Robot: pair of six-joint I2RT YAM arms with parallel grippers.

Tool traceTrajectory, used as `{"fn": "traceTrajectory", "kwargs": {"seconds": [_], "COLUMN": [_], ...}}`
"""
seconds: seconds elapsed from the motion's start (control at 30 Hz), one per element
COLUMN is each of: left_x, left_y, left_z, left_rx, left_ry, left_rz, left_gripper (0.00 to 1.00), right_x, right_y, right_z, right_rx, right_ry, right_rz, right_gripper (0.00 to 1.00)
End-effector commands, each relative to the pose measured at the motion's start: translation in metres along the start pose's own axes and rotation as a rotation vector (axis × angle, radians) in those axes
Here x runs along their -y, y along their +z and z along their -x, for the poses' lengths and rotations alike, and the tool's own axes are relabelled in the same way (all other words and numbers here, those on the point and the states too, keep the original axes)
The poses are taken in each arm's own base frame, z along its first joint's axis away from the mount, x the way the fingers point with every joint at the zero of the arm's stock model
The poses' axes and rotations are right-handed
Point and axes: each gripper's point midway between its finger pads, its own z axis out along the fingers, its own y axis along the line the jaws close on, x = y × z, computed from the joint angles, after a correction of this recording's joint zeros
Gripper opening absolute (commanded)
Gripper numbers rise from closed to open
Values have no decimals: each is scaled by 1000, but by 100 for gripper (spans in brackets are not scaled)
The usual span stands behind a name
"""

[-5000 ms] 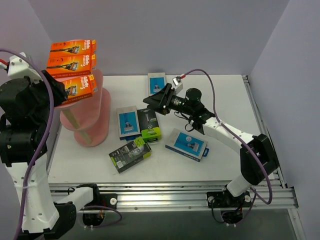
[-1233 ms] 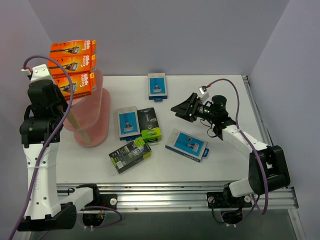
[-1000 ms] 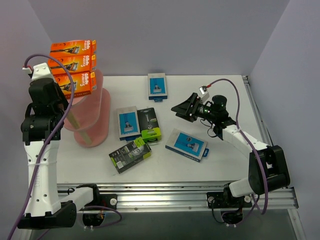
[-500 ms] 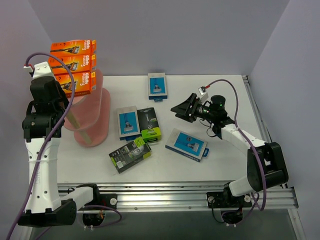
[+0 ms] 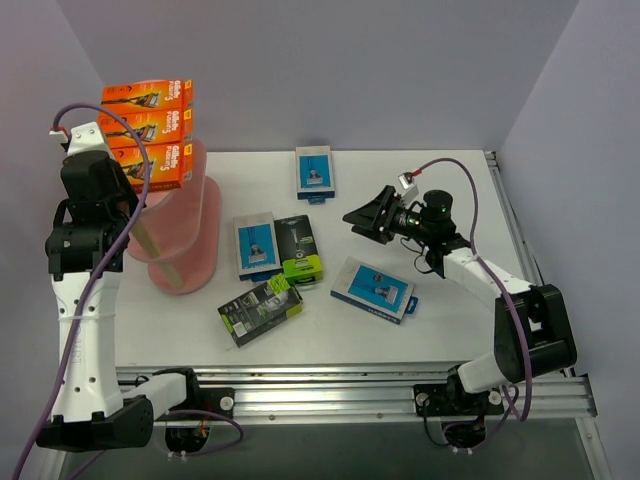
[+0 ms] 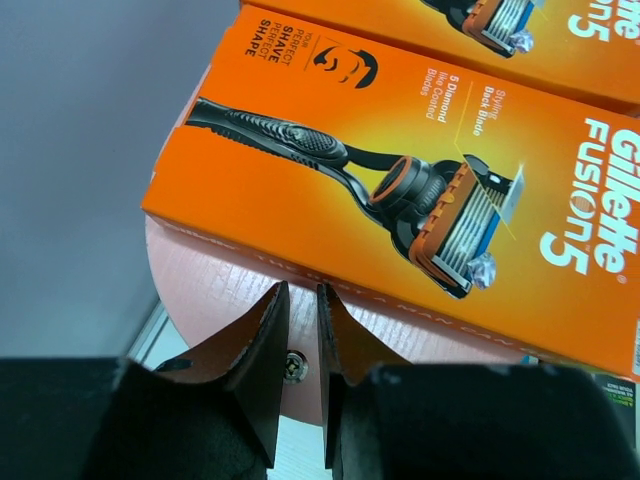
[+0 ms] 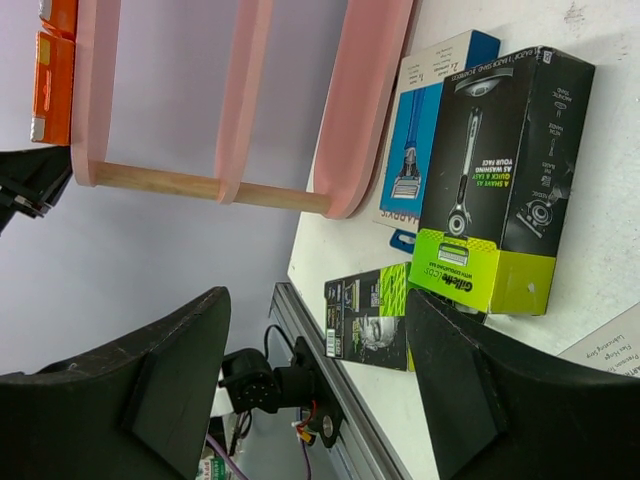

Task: Place and organize the shaving razors onto the shelf
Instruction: Place the shaving razor onto shelf

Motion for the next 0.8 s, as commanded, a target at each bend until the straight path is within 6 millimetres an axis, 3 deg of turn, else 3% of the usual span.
{"fn": "traceTrajectory", "kwargs": {"seconds": [0.0,0.23,0.77], "left_x": [7,10,31], "left_y": [-14,-30,-30], "left_z": [14,10,-3], "left_rx": [53,45,-3], "left_ry": [-44,-63,-84], "left_rz": [-69,-113,-229], "left_gripper": [26,27,27], "right_x": [-13,-14,-15], "right_y": [0,-1,-5], "right_z": [8,8,7], "right_rx": [9,10,16], "right_ry": [-49,-49,-51], "right_rz": [54,55,50], "right_gripper": [66,66,66]}}
